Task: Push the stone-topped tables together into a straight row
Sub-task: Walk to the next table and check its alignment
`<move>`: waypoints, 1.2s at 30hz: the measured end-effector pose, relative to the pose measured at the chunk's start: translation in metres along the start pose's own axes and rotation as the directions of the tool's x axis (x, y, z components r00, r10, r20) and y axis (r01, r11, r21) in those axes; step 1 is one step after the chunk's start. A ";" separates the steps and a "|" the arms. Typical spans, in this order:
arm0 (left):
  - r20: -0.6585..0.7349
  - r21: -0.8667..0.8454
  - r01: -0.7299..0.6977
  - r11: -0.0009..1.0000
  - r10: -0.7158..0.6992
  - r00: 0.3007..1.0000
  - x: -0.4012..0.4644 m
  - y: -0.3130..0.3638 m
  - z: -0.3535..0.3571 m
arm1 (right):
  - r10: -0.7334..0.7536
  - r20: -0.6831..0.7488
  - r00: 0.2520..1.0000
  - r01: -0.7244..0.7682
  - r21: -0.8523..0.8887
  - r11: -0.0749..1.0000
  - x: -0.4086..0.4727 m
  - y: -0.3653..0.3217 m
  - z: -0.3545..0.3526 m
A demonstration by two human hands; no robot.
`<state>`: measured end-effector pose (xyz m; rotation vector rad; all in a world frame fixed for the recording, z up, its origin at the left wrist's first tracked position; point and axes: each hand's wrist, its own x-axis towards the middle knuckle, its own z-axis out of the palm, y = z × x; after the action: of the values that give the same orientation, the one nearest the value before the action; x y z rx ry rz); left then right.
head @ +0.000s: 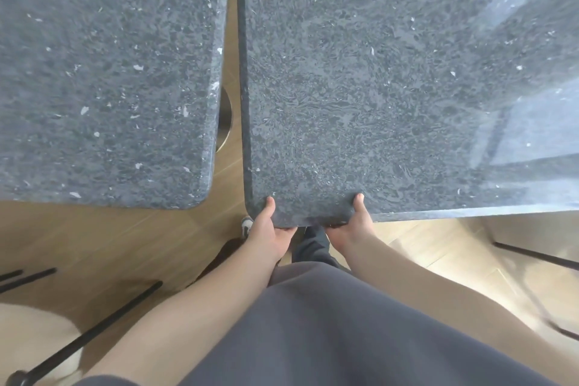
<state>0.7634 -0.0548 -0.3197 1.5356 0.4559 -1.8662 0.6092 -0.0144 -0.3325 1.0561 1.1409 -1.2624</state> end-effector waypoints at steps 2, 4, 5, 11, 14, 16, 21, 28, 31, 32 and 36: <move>0.013 -0.002 0.017 1.000 -0.017 1.000 0.004 0.002 -0.003 | -0.030 -0.019 0.999 0.029 -0.012 0.999 0.000 0.002 0.002; 0.031 0.000 0.018 1.000 -0.018 0.999 0.005 0.004 -0.005 | -0.059 -0.045 0.997 0.057 -0.033 0.998 -0.001 0.005 0.004; 0.035 0.002 0.018 1.000 -0.018 0.999 0.006 0.006 -0.007 | -0.068 -0.066 0.996 0.066 -0.028 0.997 -0.002 0.006 0.004; 0.053 0.057 0.076 0.995 -0.079 0.995 0.008 0.017 -0.009 | -0.114 -0.096 0.989 0.106 -0.079 0.991 -0.006 0.012 0.006; 0.042 0.078 0.086 0.993 -0.090 0.995 0.005 0.027 -0.008 | -0.125 -0.096 0.988 0.117 -0.082 0.990 -0.004 0.017 0.010; 0.028 0.092 0.095 0.991 -0.098 0.995 0.004 0.036 -0.007 | -0.123 -0.111 0.986 0.116 -0.061 0.991 -0.001 0.022 0.014; 0.002 0.121 0.113 0.986 -0.114 0.993 0.002 0.068 -0.003 | -0.124 -0.138 0.983 0.124 -0.009 0.992 -0.001 0.044 0.034; -0.081 0.120 0.112 0.986 -0.103 0.991 0.004 0.104 -0.002 | -0.132 -0.117 0.984 0.141 0.075 0.987 0.001 0.070 0.060; -0.160 0.156 0.110 0.982 -0.085 0.983 0.007 0.114 0.001 | -0.128 -0.121 0.984 0.140 0.105 0.984 0.001 0.078 0.068; -0.177 0.169 0.113 0.979 -0.082 0.981 0.008 0.116 0.001 | -0.128 -0.125 0.984 0.142 0.110 0.984 0.002 0.080 0.070; -0.213 0.214 0.123 0.969 -0.076 0.974 0.005 0.122 0.004 | -0.117 -0.158 0.981 0.138 0.131 0.982 0.000 0.081 0.075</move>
<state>0.8434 -0.1461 -0.3061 1.8999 0.4311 -1.8980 0.6939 -0.0856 -0.3243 1.2155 1.2644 -1.4006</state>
